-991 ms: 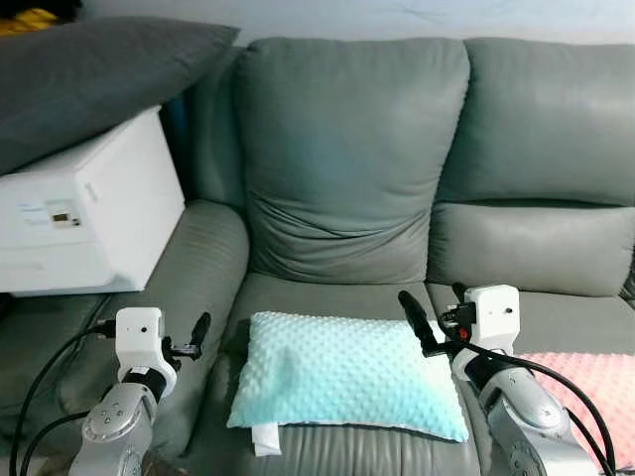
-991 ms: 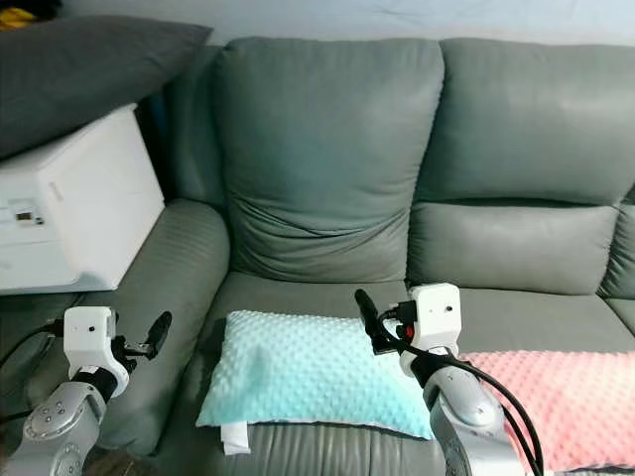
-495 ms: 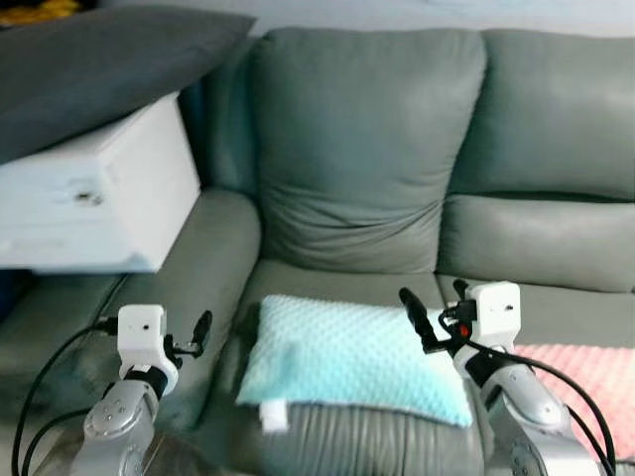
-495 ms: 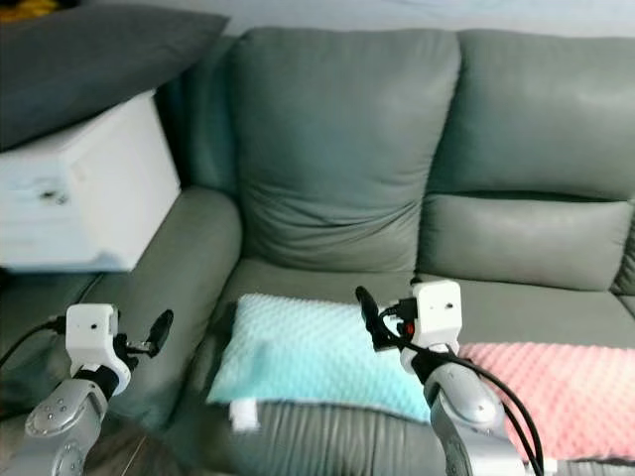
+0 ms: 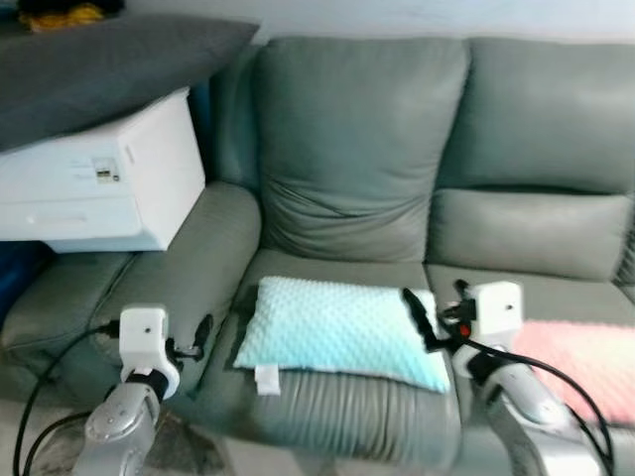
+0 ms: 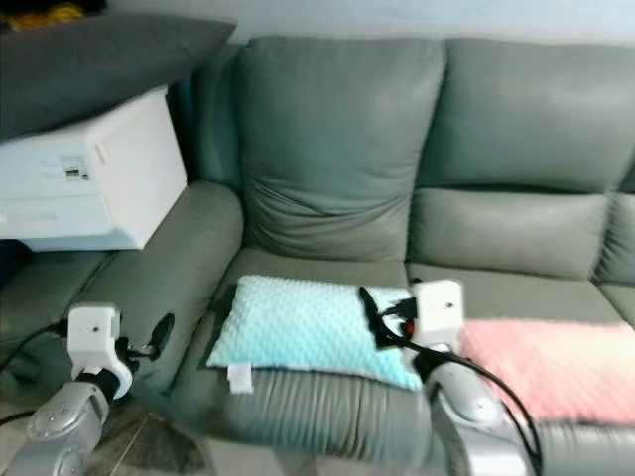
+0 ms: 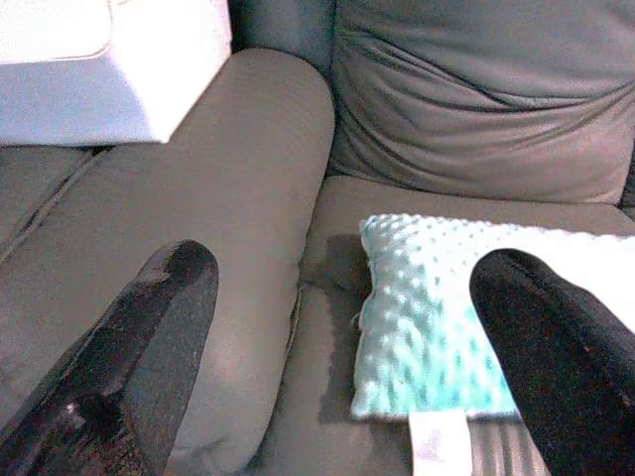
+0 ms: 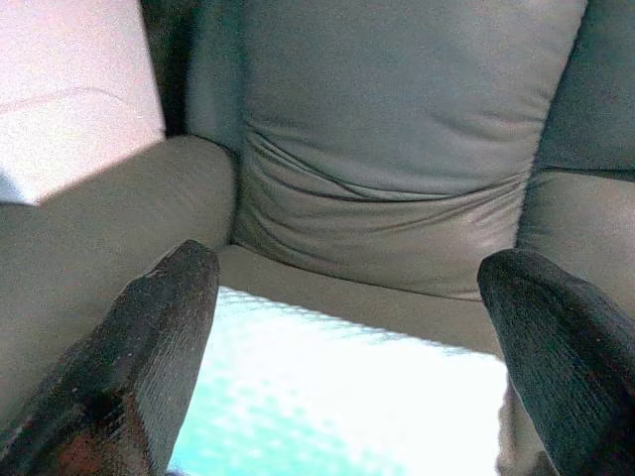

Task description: Move the pillow to the sofa

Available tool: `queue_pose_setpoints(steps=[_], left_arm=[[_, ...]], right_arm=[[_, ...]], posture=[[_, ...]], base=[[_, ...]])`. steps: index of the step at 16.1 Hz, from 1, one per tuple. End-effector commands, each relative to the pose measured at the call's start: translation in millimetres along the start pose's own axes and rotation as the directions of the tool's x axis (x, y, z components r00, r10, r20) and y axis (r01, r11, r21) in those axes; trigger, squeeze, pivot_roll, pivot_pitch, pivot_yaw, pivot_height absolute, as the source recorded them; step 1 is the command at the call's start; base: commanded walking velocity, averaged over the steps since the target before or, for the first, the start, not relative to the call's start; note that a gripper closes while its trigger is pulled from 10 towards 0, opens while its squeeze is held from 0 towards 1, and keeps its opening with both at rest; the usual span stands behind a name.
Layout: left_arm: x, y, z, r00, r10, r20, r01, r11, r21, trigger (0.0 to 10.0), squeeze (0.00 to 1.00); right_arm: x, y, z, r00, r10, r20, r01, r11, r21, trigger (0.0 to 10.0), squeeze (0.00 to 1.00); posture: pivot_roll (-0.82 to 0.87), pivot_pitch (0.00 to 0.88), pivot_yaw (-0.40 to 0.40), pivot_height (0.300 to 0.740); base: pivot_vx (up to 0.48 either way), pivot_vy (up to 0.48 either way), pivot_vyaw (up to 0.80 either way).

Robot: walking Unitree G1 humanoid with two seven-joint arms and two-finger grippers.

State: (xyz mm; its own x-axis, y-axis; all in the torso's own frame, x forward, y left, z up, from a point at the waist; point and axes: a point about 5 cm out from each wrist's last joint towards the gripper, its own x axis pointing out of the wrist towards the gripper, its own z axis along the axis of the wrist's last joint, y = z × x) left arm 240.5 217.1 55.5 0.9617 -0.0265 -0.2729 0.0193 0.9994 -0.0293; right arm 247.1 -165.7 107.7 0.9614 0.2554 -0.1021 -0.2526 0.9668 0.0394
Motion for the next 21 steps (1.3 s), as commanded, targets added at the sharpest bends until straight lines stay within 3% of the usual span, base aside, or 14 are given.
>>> queue_pose_setpoints(steps=[1,21], left_arm=[[0.9,1.5,2.5,1.0,0.006,0.002,-0.006,1.0,0.011,10.0,0.0],[3.4,-1.0,2.8,1.0,-0.006,0.003,0.006,1.0,0.019,10.0,0.0]], right_arm=[[0.2,-2.8,1.2,1.0,-0.012,0.001,0.012,1.0,-0.011,10.0,0.0],[1.7,-4.2,0.2,1.0,-0.01,0.0,0.01,1.0,-0.019,10.0,0.0]], posture=[[-0.14,0.0,0.034,0.74],[-0.15,0.0,0.032,0.74]], base=[[-0.255,0.0,0.0],[-0.26,0.0,0.0]])
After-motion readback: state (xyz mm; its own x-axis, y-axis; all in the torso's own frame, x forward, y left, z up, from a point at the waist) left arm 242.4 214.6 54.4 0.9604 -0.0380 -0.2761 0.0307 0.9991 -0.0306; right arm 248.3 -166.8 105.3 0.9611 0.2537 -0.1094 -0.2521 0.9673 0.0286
